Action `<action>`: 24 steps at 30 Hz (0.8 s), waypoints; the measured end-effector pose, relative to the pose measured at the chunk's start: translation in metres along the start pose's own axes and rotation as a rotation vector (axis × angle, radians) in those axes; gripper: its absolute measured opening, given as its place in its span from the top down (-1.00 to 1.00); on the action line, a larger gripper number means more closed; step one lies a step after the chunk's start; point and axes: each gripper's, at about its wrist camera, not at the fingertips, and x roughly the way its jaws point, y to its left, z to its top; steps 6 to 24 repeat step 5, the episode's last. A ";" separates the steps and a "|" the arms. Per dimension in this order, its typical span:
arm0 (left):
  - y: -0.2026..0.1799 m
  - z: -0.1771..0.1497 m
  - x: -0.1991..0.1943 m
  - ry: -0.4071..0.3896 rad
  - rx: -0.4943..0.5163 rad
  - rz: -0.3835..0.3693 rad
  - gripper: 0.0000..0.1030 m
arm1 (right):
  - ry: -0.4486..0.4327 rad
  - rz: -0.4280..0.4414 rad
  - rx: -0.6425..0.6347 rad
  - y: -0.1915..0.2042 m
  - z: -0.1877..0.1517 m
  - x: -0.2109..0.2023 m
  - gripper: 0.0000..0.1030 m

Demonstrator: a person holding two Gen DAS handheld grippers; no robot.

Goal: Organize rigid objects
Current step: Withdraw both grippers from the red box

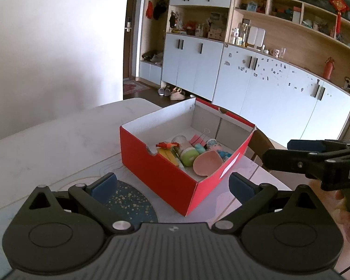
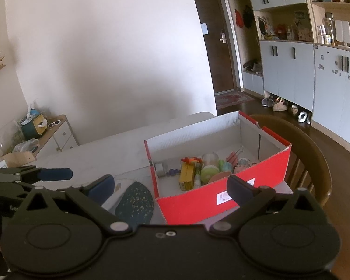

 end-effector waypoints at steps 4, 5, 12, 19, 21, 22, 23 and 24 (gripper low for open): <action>0.001 -0.001 0.001 0.006 -0.007 0.019 -0.99 | 0.005 -0.004 0.002 0.000 -0.001 0.000 -0.99; 0.003 -0.001 0.001 0.009 -0.013 0.021 -0.99 | 0.007 -0.004 0.004 0.000 -0.001 0.000 -0.99; 0.003 -0.001 0.001 0.009 -0.013 0.021 -0.99 | 0.007 -0.004 0.004 0.000 -0.001 0.000 -0.99; 0.003 -0.001 0.001 0.009 -0.013 0.021 -0.99 | 0.007 -0.004 0.004 0.000 -0.001 0.000 -0.99; 0.003 -0.001 0.001 0.009 -0.013 0.021 -0.99 | 0.007 -0.004 0.004 0.000 -0.001 0.000 -0.99; 0.003 -0.001 0.001 0.009 -0.013 0.021 -0.99 | 0.007 -0.004 0.004 0.000 -0.001 0.000 -0.99; 0.003 -0.001 0.001 0.009 -0.013 0.021 -0.99 | 0.007 -0.004 0.004 0.000 -0.001 0.000 -0.99; 0.003 -0.001 0.001 0.009 -0.013 0.021 -0.99 | 0.007 -0.004 0.004 0.000 -0.001 0.000 -0.99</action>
